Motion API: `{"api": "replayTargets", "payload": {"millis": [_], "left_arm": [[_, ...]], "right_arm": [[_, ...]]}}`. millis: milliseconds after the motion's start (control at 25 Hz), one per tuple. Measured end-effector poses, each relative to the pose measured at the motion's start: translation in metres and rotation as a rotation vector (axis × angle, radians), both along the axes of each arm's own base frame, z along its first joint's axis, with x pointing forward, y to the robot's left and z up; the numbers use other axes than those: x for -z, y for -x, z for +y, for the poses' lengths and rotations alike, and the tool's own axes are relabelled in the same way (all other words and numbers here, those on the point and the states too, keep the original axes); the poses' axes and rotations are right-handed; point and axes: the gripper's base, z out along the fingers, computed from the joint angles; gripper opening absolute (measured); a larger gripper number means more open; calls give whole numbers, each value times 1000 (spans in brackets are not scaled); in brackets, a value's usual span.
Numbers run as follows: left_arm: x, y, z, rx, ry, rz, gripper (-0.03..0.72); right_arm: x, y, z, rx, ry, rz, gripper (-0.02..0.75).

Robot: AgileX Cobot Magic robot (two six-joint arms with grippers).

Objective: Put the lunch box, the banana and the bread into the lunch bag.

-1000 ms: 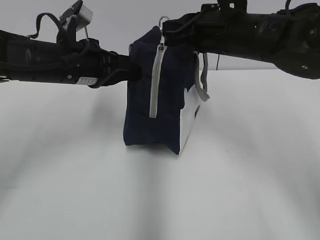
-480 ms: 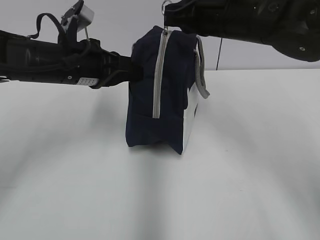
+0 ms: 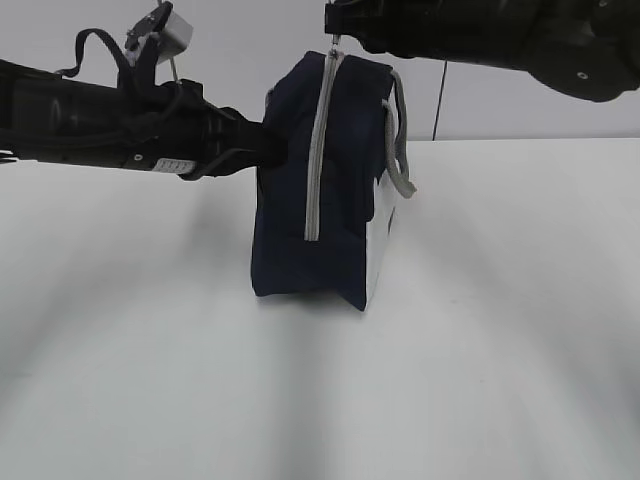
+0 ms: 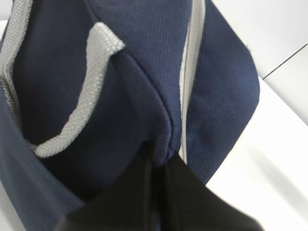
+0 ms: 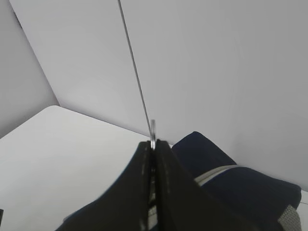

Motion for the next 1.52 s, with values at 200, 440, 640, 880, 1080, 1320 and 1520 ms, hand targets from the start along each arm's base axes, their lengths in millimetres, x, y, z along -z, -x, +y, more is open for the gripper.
{"api": "replayTargets", "payload": {"millis": [200,440,640,880,1080,1320,1520], "left_arm": [[0,1,0,15,-10,-5,3],[1,2,-1,42,-23,-10,3],[2,4,-1,73,-37,-15,3],[3,6,-2,91,-50,-20,3],[3,8,-2,117,-57,-18,3],[4,9,-2,134,-69,-20,3],[5,10,-2,152,-88,-24,3]], "right_arm": [[3,-12,3,16,-23,17,-16],[10,-30,7,31,-37,30,-16],[17,-46,1,68,-98,65,-16],[25,-56,-16,69,-130,85,-16],[31,-66,-31,27,-162,79,-16],[34,-84,-28,-70,-126,68,-16],[41,-103,-26,-148,-117,91,-16]]}}
